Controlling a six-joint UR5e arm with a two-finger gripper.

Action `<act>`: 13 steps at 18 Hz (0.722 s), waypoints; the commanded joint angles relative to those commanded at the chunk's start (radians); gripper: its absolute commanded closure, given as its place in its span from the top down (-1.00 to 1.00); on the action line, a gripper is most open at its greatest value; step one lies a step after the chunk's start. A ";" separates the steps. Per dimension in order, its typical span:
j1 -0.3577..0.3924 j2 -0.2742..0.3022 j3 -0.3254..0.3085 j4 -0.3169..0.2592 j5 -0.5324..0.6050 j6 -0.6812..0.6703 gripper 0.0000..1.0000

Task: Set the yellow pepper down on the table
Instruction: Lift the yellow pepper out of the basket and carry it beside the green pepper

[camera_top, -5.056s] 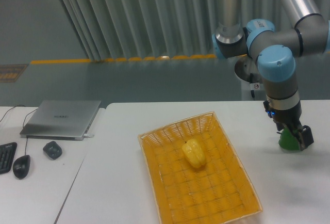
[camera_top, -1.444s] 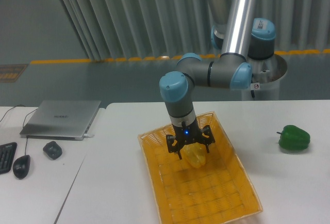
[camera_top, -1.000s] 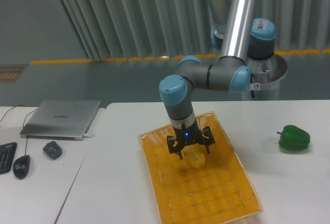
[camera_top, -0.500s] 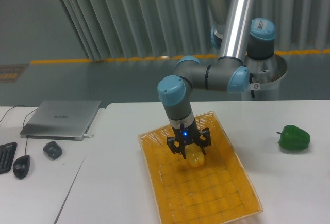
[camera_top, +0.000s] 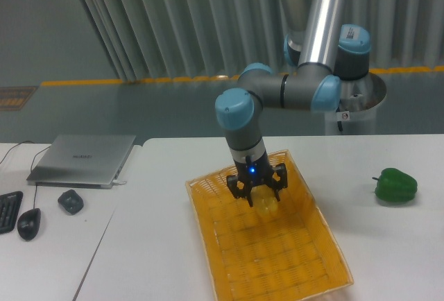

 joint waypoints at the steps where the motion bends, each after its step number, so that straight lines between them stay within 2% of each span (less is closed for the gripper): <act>1: 0.011 0.015 0.002 -0.005 0.000 0.081 -0.03; 4: 0.064 0.045 -0.002 0.003 0.011 0.407 -0.02; 7: 0.120 0.048 -0.005 0.003 0.023 0.727 -0.02; 10: 0.164 0.040 -0.003 0.003 0.032 0.907 -0.02; 13: 0.209 0.034 0.000 0.003 0.112 1.062 -0.02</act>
